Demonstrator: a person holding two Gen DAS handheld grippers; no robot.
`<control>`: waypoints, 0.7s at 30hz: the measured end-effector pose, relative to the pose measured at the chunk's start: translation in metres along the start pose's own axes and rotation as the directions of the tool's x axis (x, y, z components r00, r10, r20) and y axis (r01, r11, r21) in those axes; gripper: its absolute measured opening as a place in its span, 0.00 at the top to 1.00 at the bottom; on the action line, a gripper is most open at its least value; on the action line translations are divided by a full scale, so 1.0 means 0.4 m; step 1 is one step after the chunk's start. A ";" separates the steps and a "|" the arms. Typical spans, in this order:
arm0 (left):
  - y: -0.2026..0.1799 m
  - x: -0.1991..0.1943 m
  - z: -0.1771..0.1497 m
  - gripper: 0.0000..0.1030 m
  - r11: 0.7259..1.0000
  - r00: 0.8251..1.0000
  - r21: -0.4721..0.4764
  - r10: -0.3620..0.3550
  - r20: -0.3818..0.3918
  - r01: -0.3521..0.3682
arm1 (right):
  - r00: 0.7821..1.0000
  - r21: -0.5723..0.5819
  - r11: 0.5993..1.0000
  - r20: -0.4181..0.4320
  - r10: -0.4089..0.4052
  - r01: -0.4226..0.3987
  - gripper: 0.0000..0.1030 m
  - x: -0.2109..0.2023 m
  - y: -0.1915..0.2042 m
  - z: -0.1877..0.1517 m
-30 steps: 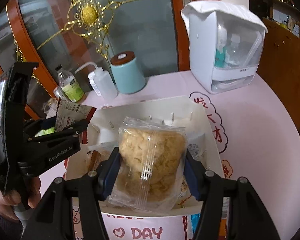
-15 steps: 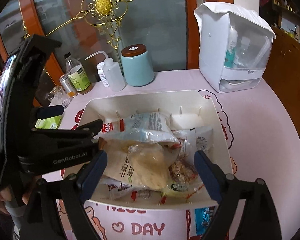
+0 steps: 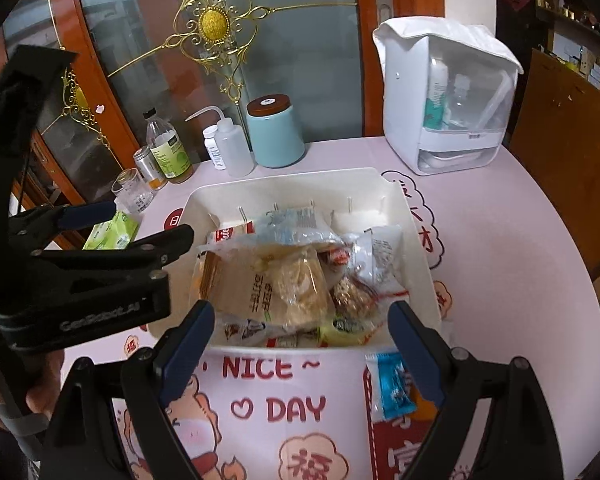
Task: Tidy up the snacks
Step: 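Move both tools back over the blue packet and white-orange bar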
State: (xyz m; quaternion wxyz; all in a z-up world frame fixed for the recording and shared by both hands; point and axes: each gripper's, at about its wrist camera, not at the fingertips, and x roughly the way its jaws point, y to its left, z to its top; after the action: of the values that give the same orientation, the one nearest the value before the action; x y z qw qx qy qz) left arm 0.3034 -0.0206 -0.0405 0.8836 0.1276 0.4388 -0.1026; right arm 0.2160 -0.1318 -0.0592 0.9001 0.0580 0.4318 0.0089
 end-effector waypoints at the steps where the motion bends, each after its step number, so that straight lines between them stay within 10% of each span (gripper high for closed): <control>1: -0.003 -0.014 -0.004 0.15 1.000 1.000 -0.001 -0.004 0.006 0.004 | 1.000 -0.003 1.000 0.001 -0.002 0.002 0.13 -0.013 0.000 -0.006; 21: -0.155 -0.201 -0.119 0.15 0.991 0.993 -0.054 -0.119 0.013 0.120 | 0.996 0.047 0.995 0.004 -0.090 0.089 0.13 -0.213 -0.221 -0.114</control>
State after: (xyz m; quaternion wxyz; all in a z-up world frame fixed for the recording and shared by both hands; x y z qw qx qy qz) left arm 0.2018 -0.0586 -0.0120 0.8810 0.0761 0.4442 -0.1438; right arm 0.1241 -0.2207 -0.0314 0.8993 0.0598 0.4312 -0.0418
